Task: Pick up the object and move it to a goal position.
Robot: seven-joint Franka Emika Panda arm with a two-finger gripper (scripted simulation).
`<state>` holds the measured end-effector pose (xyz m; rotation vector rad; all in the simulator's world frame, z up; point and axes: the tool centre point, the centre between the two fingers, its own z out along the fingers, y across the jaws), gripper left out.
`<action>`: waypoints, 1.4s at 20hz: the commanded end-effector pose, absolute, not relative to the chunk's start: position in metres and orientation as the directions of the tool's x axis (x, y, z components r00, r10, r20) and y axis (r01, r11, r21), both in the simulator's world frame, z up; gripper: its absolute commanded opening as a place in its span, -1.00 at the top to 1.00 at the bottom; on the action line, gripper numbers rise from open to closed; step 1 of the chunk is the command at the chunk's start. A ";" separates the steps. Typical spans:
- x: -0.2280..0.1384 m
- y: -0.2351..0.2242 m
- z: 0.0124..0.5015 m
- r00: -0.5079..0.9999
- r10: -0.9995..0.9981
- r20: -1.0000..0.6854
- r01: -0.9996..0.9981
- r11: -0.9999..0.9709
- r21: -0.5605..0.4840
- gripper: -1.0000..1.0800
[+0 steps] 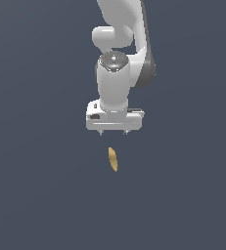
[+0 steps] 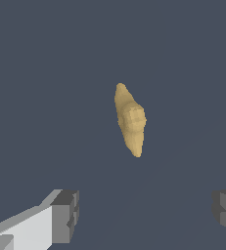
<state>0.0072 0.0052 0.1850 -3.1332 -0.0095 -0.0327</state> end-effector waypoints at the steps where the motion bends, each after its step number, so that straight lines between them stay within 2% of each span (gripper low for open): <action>1: 0.007 0.005 0.185 1.000 0.006 0.021 0.006 -1.000 -0.008 -0.92; 16: 0.005 0.001 0.184 1.000 -0.007 0.009 -0.007 -1.000 -0.008 -0.92; 28: 0.040 0.002 0.158 0.990 0.141 0.003 0.141 -0.990 0.000 -0.92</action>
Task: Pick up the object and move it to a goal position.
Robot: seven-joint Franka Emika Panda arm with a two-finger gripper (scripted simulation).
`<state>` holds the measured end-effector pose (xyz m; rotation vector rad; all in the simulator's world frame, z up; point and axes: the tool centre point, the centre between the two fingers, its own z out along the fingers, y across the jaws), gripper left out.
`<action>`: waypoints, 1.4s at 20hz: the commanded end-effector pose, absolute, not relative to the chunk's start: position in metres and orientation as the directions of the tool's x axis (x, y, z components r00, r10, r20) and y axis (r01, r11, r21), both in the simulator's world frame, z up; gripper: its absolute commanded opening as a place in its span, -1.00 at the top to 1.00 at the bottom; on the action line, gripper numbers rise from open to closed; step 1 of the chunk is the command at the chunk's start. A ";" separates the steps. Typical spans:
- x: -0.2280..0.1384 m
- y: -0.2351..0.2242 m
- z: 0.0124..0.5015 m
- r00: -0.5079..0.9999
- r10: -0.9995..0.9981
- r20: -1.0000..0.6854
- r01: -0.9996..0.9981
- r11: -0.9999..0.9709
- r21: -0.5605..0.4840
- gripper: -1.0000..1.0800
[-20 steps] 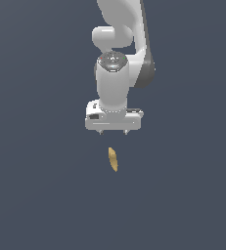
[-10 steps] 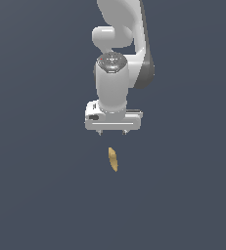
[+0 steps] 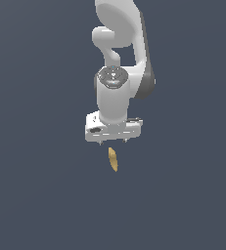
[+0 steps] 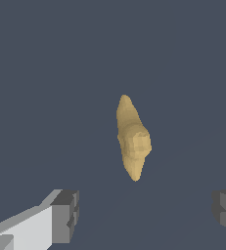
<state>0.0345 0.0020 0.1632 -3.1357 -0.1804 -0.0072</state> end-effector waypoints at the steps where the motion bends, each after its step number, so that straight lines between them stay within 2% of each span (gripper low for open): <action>1: 0.044 0.002 0.155 0.988 0.157 0.003 0.157 -0.988 0.001 -0.92; 9: 0.062 0.002 0.138 0.971 0.238 0.000 0.238 -0.971 0.000 -0.92; 17: 0.063 0.002 0.133 0.970 0.244 -0.001 0.244 -0.970 0.000 -0.92; 28: 0.063 0.002 0.086 0.969 0.247 0.000 0.247 -0.969 0.000 -0.92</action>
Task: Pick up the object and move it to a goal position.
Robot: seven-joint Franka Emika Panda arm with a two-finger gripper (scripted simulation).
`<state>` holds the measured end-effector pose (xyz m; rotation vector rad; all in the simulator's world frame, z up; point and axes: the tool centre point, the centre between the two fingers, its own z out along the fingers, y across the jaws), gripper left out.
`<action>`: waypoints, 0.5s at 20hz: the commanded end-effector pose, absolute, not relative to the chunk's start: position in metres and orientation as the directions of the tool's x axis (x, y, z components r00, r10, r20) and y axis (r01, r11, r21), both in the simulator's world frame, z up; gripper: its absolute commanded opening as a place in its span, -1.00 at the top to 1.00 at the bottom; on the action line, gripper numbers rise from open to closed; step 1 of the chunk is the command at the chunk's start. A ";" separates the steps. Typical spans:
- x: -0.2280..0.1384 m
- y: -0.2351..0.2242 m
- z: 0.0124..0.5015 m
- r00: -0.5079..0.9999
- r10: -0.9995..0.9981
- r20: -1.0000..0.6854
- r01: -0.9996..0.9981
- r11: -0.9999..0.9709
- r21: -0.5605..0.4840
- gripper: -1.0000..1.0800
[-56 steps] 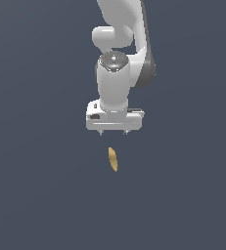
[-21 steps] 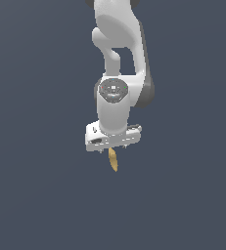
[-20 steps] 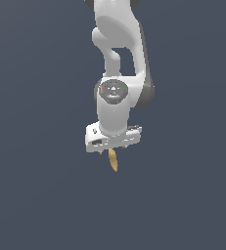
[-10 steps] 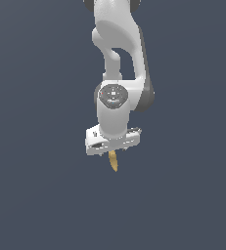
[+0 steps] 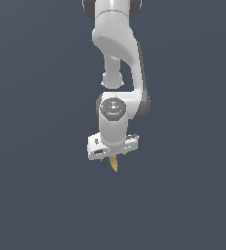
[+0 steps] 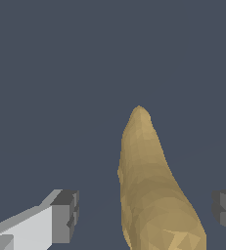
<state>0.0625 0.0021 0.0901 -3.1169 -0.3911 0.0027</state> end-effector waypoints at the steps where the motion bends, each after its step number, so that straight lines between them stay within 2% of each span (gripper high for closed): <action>1: 0.063 0.002 0.086 0.969 0.247 0.000 0.247 -0.969 0.000 -0.92; 4: 0.064 0.002 0.086 0.969 0.247 0.000 0.247 -0.969 0.000 -0.92; 5: 0.064 0.002 0.086 0.969 0.247 0.000 0.247 -0.969 0.000 1.00; 10: 0.064 0.002 0.086 0.969 0.247 0.000 0.247 -0.969 0.000 1.00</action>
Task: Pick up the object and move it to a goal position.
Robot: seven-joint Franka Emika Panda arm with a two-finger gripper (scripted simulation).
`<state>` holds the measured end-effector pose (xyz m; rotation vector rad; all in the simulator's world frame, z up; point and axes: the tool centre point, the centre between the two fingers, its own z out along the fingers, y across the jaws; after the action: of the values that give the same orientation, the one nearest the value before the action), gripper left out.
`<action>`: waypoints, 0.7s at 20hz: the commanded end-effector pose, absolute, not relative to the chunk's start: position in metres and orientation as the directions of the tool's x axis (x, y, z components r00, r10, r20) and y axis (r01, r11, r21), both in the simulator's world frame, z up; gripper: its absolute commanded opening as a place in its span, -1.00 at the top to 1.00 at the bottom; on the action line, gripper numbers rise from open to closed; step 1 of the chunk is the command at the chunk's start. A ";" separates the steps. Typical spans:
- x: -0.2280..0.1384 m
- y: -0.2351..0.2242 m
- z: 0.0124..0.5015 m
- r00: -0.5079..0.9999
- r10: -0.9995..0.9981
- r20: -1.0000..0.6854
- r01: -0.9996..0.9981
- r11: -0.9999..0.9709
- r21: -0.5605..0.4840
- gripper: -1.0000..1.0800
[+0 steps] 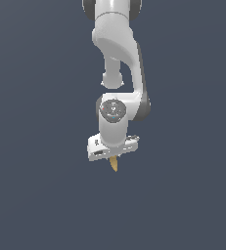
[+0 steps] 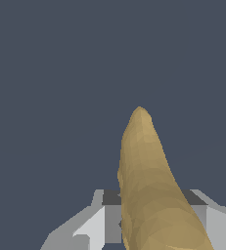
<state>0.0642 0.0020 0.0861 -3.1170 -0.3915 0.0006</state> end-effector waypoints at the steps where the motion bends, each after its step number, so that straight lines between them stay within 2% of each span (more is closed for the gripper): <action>1: 0.064 0.002 0.086 0.969 0.247 0.000 0.247 -0.969 0.000 1.00; 14: 0.053 -0.002 0.088 0.969 0.247 0.000 0.247 -0.969 0.000 1.00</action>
<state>0.0563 -0.0005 0.0873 -3.1169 -0.3918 0.0006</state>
